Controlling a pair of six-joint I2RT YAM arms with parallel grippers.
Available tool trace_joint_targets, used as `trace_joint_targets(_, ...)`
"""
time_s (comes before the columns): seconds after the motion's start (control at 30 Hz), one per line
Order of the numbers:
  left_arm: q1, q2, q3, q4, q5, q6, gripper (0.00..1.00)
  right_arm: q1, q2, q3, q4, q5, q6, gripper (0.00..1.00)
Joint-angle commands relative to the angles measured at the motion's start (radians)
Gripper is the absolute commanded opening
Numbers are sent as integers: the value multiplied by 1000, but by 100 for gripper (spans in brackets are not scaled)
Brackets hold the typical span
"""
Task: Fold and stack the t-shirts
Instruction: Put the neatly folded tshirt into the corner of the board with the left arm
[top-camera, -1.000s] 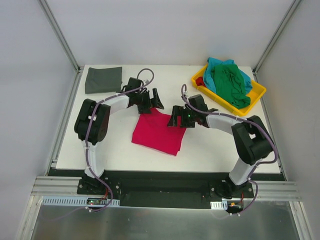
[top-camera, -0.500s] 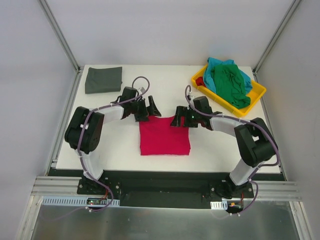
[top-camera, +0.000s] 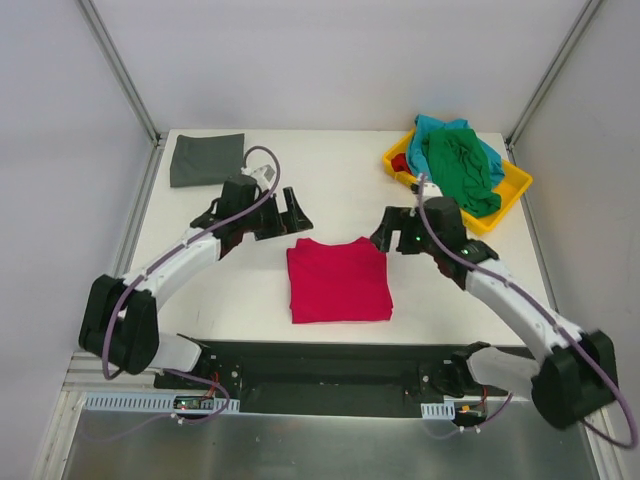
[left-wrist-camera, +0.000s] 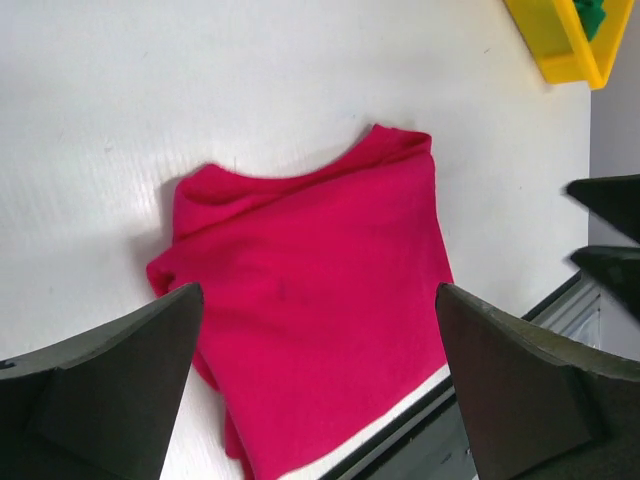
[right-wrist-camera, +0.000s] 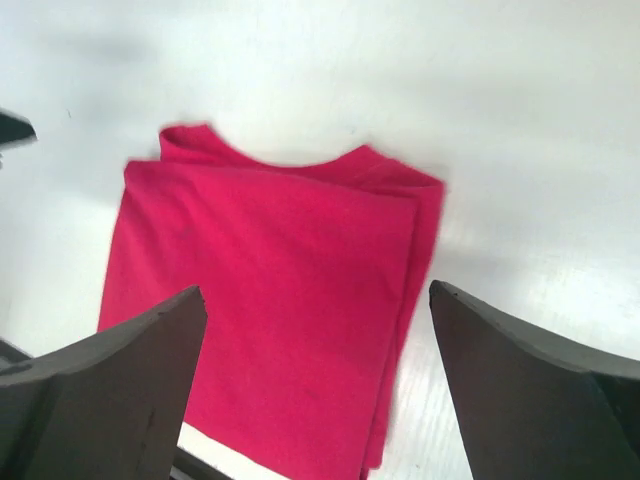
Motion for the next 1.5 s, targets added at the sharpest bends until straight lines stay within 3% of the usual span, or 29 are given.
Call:
trace_joint_targets(0.0,2,-108,-142,-61,-47,-11,99,-9,-299,-135,-58,253,110,96)
trace_joint_targets(0.17,-28,-112,-279,-26,-88,-70,98,-12,-692,-405,-27,289,250,96)
trace_joint_targets(0.23,-44,-75,-278,-12,-97,-79,94,-12,-826,-517,42,261,300,96)
trace_joint_targets(0.33,-76,-17,-250,-12,-132,-86,89,-15,-926,-555,39,254,301,96)
trace_joint_targets(0.4,-94,23,-235,-12,-165,-100,86,-15,-932,-515,-34,266,290,96)
trace_joint_targets(0.5,-126,83,-218,-21,-168,-122,68,-14,-908,-486,-94,267,281,96)
trace_joint_targets(0.63,-218,155,-206,-65,-286,-165,56,-14,-868,-478,-95,254,281,96)
trace_joint_targets(0.77,-307,279,-111,-250,-474,-235,38,-14,-845,-482,-72,250,284,96)
trace_joint_targets(0.87,-372,393,0,-376,-557,-254,32,-14,-843,-490,-72,261,278,96)
trace_joint_targets(1.0,-380,480,81,-393,-536,-251,1,-14,-860,-490,-87,260,261,96)
trace_joint_targets(1.17,-383,461,158,-424,-681,-168,0,-14,-897,-506,-84,277,226,96)
trace_joint_targets(1.47,-320,382,380,-453,-991,235,0,-14,-966,-553,-68,212,92,96)
